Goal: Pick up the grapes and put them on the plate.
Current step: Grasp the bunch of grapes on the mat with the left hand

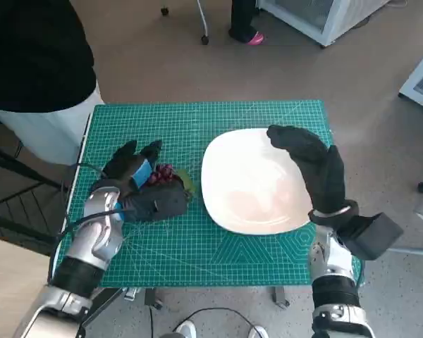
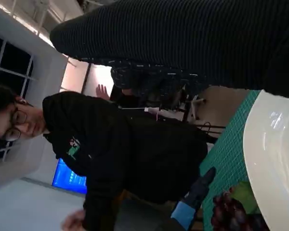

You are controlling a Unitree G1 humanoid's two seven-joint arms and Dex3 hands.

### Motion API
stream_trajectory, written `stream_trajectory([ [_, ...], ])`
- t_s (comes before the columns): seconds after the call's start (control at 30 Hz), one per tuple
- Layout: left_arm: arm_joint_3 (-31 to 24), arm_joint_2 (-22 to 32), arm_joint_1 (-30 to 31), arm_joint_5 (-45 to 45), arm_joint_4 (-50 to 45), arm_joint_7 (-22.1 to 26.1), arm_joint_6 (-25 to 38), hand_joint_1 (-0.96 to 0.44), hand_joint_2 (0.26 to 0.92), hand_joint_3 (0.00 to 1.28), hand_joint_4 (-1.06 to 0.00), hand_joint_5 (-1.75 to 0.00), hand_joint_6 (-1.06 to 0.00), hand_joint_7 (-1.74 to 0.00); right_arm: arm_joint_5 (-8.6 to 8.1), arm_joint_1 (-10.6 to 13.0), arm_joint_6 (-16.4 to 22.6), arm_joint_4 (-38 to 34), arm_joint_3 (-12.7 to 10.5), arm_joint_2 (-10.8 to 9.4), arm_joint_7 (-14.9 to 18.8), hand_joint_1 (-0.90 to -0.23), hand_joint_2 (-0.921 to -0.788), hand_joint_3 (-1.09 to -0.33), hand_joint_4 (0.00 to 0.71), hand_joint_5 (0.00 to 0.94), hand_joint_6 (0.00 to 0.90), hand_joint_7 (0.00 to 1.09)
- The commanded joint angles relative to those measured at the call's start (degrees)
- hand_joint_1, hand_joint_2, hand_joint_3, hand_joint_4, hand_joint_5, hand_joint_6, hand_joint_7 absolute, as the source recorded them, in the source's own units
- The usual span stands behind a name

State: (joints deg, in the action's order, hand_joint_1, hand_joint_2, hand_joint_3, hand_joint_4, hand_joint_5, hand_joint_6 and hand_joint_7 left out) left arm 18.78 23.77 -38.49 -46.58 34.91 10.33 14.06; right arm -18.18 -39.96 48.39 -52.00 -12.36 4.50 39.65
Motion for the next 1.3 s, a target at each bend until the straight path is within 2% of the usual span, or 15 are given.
stream_trajectory([
  [0.03,1.9,-0.6,-4.1,0.2,6.2,-1.9,-1.3,-0.40,0.732,0.00,-0.05,0.00,-0.18,0.00,0.09,0.7,-0.1,-0.6,-0.1,0.3,-0.5,-0.511,-0.921,-0.592,0.398,0.002,0.472,0.00],
  [0.47,5.2,-2.9,-10.8,1.3,20.3,-5.5,-4.4,-0.40,0.738,0.00,-0.06,0.00,-0.19,0.00,0.63,1.1,0.7,-0.4,-0.1,1.0,-1.1,-0.503,-0.921,-0.616,0.396,0.001,0.472,0.00],
  [0.87,6.8,-4.1,-13.5,3.1,27.4,-8.2,-7.8,-0.36,0.738,0.00,-0.13,-0.02,-0.24,-0.02,0.71,0.9,0.5,-0.7,0.0,1.7,-1.5,-0.509,-0.921,-0.625,0.391,0.000,0.472,0.00],
  [0.97,7.1,-4.5,-14.1,3.5,29.1,-9.0,-8.9,-0.29,0.740,0.00,-0.21,-0.02,-0.32,-0.04,0.75,1.0,0.5,-0.5,0.1,1.7,-1.7,-0.510,-0.921,-0.626,0.390,0.000,0.472,0.00],
  [1.1,7.4,-5.0,-14.6,3.8,31.2,-10.2,-10.6,-0.14,0.764,0.00,-0.46,-0.03,-0.51,-0.05,0.76,1.2,0.4,-0.1,0.2,1.7,-1.9,-0.512,-0.921,-0.626,0.391,0.000,0.473,0.00],
  [1.23,8.2,-5.0,-14.8,3.8,32.5,-11.5,-12.0,-0.06,0.796,0.01,-0.70,-0.06,-0.69,-0.08,0.67,1.4,0.3,0.2,0.2,1.8,-2.0,-0.511,-0.921,-0.625,0.390,0.000,0.474,0.00],
  [1.3,8.5,-5.0,-14.9,3.9,32.9,-11.8,-12.3,-0.04,0.806,0.01,-0.77,-0.07,-0.74,-0.09,0.65,1.4,0.3,0.3,0.3,1.8,-2.0,-0.511,-0.921,-0.625,0.390,0.000,0.474,0.00],
])
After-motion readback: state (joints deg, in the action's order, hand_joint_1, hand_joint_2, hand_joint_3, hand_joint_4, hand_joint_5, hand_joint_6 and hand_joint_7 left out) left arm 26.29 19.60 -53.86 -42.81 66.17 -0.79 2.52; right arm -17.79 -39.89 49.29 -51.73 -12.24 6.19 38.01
